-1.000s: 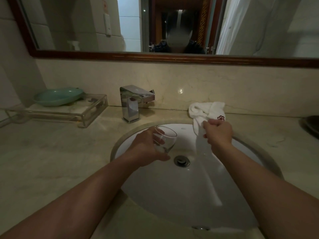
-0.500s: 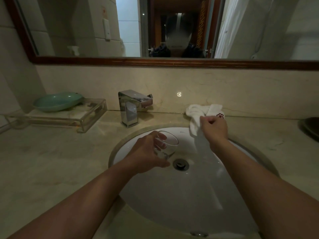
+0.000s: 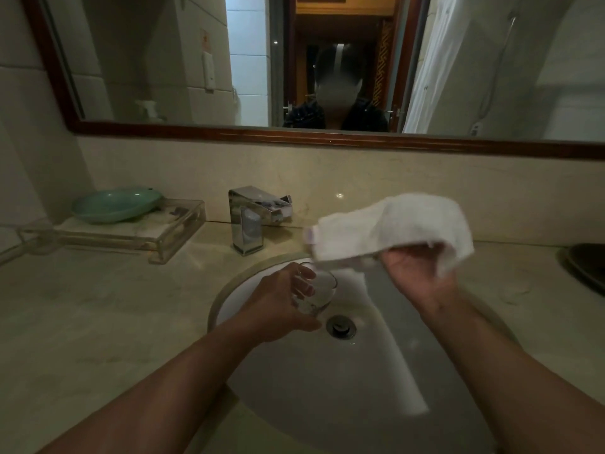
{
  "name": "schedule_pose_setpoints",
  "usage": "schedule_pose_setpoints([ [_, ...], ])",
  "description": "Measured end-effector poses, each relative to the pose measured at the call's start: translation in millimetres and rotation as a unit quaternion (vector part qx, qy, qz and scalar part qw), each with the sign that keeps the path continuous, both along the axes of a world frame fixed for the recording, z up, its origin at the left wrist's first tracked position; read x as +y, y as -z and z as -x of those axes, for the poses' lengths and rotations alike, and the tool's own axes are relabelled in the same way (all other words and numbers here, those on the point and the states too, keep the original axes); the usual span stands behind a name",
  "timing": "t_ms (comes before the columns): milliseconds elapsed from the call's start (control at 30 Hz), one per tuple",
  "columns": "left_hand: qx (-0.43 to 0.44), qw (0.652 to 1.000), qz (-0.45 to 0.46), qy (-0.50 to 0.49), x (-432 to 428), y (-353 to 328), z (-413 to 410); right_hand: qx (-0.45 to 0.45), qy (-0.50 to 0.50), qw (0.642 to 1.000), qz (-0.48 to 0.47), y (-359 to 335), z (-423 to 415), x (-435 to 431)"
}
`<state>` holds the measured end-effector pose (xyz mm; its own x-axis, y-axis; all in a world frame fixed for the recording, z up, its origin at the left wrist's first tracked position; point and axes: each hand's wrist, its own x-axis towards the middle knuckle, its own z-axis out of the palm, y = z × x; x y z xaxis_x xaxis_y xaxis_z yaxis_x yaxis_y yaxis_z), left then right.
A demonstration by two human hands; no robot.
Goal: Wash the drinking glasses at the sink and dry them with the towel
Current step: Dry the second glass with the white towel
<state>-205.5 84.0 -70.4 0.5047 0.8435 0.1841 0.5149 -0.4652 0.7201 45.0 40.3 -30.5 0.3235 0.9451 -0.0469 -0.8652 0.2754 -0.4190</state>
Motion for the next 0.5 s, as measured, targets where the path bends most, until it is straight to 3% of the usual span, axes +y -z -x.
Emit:
schedule_pose_setpoints([
  [67, -0.004, 1.000, 0.005, -0.003, -0.4, 0.2, -0.1, -0.193, -0.063, 0.966, 0.158, 5.7, 20.2, 2.6],
  [133, -0.005, 1.000, 0.000, 0.000, -0.5, 0.3, -0.3, -0.352, -0.013, 0.909, 0.222, 7.6, 21.2, 15.9],
  [200, -0.007, 1.000, -0.008, -0.002, 0.5, 0.4, 0.1, -0.379, -0.035, 0.913, 0.144, 18.0, 8.2, 25.2],
  [267, -0.016, 1.000, -0.005, -0.010, 1.2, 0.1, 0.8, -0.311, -0.089, 0.935, 0.145, 6.9, 7.9, 29.2],
  [300, -0.019, 1.000, -0.004, -0.013, 1.7, 0.3, 1.1, -0.452, -0.089, 0.868, 0.185, -10.9, 18.7, 13.3],
  [367, -0.023, 1.000, -0.007, -0.014, 2.5, 1.0, 1.0, -0.595, -0.098, 0.751, 0.269, -26.7, 47.2, -5.3],
  [433, -0.025, 1.000, -0.011, -0.012, 2.3, 1.1, 0.4, -0.532, -0.021, 0.820, 0.211, -32.1, 47.4, -13.4],
  [467, -0.026, 1.000, -0.012, -0.012, 2.3, 0.8, 0.2, -0.544, -0.015, 0.806, 0.234, -24.9, 43.2, -9.8],
  [500, -0.028, 0.999, -0.013, -0.013, 2.5, 0.7, 0.1, -0.590, 0.050, 0.766, 0.252, -20.1, 40.1, -8.1],
])
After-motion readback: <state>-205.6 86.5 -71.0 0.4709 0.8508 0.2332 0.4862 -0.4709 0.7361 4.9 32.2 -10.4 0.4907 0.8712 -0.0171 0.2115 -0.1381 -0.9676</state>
